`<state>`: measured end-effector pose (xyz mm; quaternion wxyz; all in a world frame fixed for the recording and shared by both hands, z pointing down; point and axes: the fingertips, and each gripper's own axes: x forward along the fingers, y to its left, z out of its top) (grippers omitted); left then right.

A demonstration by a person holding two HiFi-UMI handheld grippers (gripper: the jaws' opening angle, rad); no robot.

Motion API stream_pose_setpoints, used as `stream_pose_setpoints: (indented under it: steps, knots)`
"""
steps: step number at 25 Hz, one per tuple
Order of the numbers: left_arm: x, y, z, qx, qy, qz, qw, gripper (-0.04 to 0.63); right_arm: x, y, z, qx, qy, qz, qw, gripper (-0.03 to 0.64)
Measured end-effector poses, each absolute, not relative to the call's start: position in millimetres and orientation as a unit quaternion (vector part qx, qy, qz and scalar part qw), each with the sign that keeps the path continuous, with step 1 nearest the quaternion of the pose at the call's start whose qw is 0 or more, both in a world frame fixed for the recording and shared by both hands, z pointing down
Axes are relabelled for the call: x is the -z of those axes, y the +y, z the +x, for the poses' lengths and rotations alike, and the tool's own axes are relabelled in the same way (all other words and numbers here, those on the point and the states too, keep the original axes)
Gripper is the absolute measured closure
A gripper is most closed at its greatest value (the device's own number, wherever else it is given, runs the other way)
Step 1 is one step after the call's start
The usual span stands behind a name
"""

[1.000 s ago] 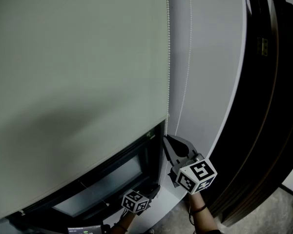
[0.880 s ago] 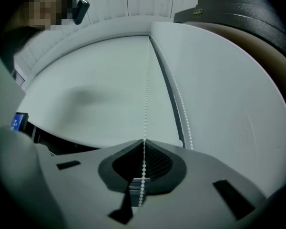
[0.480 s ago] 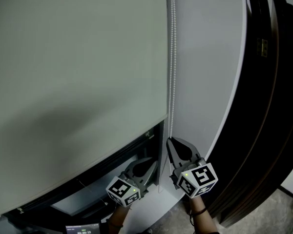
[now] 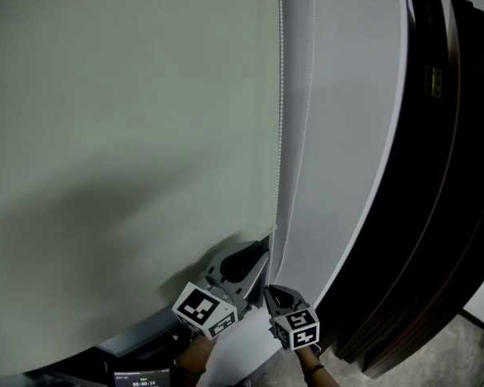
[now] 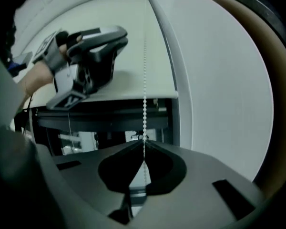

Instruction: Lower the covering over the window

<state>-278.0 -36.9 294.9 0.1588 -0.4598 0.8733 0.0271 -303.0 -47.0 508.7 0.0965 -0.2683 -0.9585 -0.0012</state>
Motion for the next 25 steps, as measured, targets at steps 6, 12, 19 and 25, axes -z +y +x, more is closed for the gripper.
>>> stream_pose_setpoints:
  steps: [6, 12, 19, 25]
  knots:
    - [-302.9, -46.9, -291.6, -0.037, 0.871, -0.472, 0.131, 0.511, -585.1, -44.6, -286.6, -0.011, -0.949, -0.266, 0.170, 0.603]
    - [-300.5, -64.1, -296.2, -0.045, 0.853, -0.503, 0.134, 0.508, -587.8, -41.6, -286.8, -0.021, -0.947, -0.269, 0.175, 0.604]
    - [-299.2, -68.0, -301.9, -0.019, 0.853, -0.504, 0.132, 0.577, -585.8, -36.4, -275.6, -0.046, -0.946, -0.274, 0.165, 0.604]
    - [-301.5, -58.6, -299.2, -0.045, 0.856, -0.493, 0.149, 0.583, -596.0, -39.2, -267.7, -0.082, -0.939, -0.276, 0.187, 0.604]
